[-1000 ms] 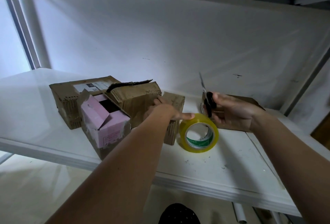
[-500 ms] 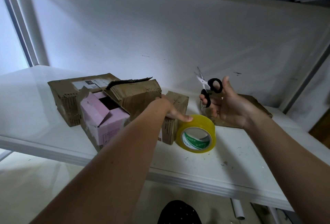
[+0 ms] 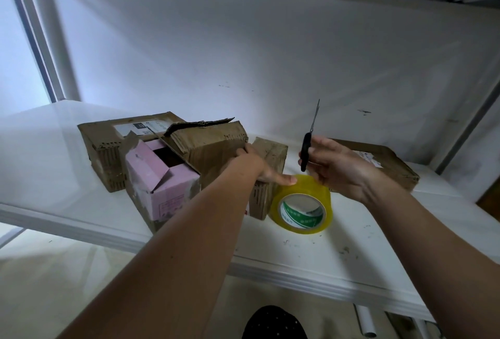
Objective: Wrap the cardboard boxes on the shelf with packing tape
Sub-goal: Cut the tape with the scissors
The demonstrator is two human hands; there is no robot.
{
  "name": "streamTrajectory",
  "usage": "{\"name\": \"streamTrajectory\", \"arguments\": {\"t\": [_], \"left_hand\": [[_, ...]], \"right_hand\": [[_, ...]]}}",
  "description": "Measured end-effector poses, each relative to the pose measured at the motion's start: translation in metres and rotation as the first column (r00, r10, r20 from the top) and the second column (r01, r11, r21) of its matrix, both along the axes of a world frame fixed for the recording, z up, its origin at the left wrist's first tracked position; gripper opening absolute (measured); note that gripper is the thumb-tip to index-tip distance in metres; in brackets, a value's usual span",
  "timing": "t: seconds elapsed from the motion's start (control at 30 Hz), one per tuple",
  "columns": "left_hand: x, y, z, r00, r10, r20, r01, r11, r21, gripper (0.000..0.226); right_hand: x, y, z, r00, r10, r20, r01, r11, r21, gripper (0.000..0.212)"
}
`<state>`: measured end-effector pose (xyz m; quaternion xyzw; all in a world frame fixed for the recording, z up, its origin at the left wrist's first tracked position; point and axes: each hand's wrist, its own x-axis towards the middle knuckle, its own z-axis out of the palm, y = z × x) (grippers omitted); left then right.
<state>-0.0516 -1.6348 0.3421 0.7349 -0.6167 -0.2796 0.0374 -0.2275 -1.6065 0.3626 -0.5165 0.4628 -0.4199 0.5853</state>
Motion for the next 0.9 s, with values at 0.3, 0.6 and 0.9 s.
{"name": "streamTrajectory", "arguments": {"t": [0.3,0.6,0.9], "left_hand": [[-0.006,0.006,-0.001,0.993,0.114,-0.028,-0.114,0.993,-0.024,0.150],[-0.004,0.016,0.011,0.997,0.026,0.073,-0.023,0.999,-0.035,0.135],[-0.017,0.000,0.017,0.895,-0.150,0.420,0.219,0.969,-0.119,0.076]], "right_hand": [[0.009,0.002,-0.005,0.998,-0.057,0.041,0.058,0.998,-0.035,0.032],[0.024,0.002,-0.029,0.914,-0.395,-0.091,0.340,0.870,-0.356,0.007],[0.024,-0.007,-0.047,0.714,-0.524,-0.465,0.201,0.789,-0.581,0.031]]}}
